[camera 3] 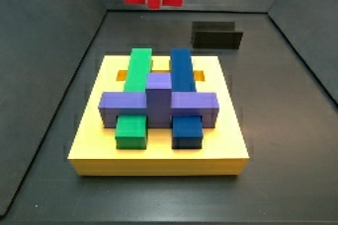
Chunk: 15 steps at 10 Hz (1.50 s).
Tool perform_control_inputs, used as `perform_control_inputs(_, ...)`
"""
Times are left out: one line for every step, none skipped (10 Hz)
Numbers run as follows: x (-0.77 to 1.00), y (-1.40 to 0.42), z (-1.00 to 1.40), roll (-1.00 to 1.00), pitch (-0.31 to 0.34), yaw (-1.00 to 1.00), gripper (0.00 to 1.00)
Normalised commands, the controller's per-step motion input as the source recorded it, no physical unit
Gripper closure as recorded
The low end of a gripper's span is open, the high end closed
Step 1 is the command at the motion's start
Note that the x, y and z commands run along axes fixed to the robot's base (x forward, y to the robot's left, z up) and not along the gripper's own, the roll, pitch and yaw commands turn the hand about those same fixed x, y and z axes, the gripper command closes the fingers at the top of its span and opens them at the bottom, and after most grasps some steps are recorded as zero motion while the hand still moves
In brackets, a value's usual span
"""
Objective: Pick up the red object. Move up. Place the red object on the fixture. Regrasp the red object. Move to above the board. Insert the red object.
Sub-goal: Place the red object on the fixture.
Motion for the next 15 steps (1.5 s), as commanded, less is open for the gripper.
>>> perform_control_inputs(0.83,-0.11,0.19,-0.85,0.311,0.00,1.00)
perform_control_inputs(0.72,-0.07,0.27,-0.92,0.174,0.00,1.00)
perform_control_inputs(0.67,-0.07,0.24,-0.86,0.000,0.00,1.00)
perform_control_inputs(0.62,-0.04,0.19,-0.77,-0.146,0.00,1.00)
perform_control_inputs(0.63,0.00,0.17,-0.90,-0.086,0.00,1.00)
perform_control_inputs(0.63,0.00,0.13,-0.95,-0.063,0.00,1.00)
perform_control_inputs(0.65,0.00,0.14,-0.92,-0.037,0.00,1.00)
perform_control_inputs(0.70,-0.03,0.11,-0.87,0.000,0.00,1.00)
perform_control_inputs(0.68,-0.03,0.10,-0.88,0.000,0.00,1.00)
perform_control_inputs(0.64,0.00,0.11,-0.90,-0.037,0.00,1.00)
perform_control_inputs(0.60,0.00,0.08,-0.92,-0.086,0.00,1.00)
perform_control_inputs(0.58,0.00,0.05,-0.93,-0.117,0.00,1.00)
perform_control_inputs(0.59,0.00,0.04,-0.92,-0.106,0.00,1.00)
perform_control_inputs(0.57,-0.02,0.03,-0.87,-0.137,0.00,1.00)
perform_control_inputs(0.56,-0.02,0.02,-0.87,-0.151,0.00,1.00)
